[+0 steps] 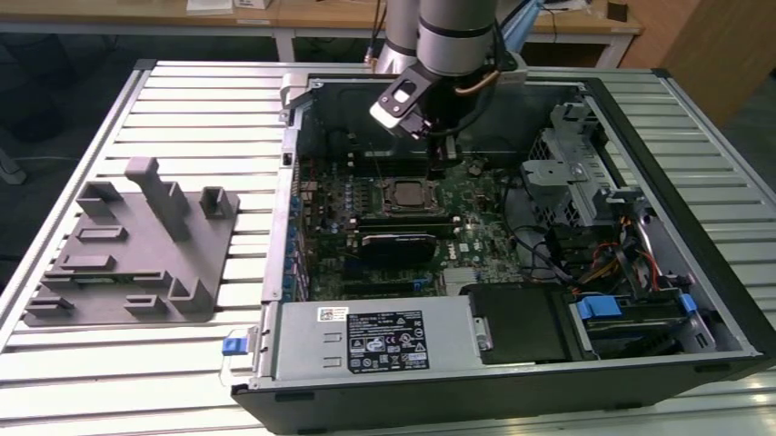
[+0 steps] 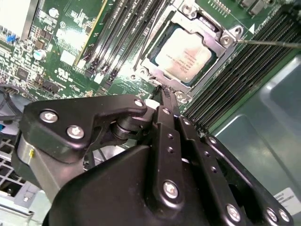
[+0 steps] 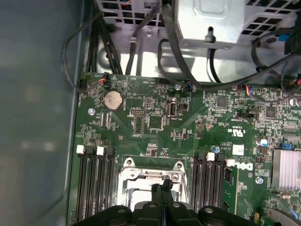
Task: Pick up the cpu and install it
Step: 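Close the cpu cover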
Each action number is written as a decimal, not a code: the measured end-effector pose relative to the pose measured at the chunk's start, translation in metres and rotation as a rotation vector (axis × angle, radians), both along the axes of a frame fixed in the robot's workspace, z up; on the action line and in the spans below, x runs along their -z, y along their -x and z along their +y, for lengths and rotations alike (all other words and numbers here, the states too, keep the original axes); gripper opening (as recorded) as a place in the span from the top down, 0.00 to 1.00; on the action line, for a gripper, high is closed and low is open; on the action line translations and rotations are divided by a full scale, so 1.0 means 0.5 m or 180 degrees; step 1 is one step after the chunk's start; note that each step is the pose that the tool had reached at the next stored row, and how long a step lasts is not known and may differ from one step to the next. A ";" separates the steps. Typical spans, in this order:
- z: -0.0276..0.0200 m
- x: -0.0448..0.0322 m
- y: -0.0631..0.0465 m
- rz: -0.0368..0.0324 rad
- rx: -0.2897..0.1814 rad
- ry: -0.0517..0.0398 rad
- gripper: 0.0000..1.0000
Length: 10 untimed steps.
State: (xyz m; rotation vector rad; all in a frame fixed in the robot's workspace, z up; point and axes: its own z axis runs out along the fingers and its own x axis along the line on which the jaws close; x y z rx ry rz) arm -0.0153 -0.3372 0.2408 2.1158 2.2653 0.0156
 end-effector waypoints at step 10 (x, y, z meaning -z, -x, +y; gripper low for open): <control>-0.0011 0.001 0.007 0.0000 -0.0419 0.0000 0.89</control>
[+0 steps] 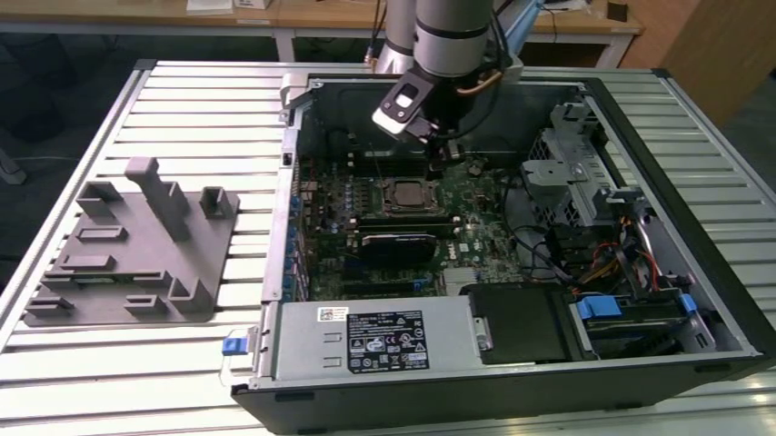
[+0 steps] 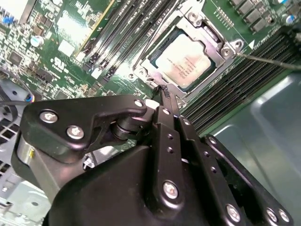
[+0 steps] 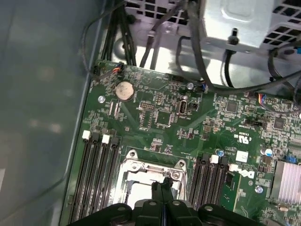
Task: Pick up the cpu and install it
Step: 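Close the cpu cover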
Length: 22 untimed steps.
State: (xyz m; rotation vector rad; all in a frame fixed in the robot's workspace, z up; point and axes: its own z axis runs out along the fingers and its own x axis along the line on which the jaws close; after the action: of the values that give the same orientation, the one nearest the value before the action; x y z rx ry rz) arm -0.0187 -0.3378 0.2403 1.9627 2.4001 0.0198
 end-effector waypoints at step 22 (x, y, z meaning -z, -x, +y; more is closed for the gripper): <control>0.0000 0.010 0.002 0.0002 -0.1205 0.0002 0.89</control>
State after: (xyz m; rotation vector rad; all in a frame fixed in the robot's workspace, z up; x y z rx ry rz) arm -0.0197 -0.3378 0.2355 1.4774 2.7293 0.0303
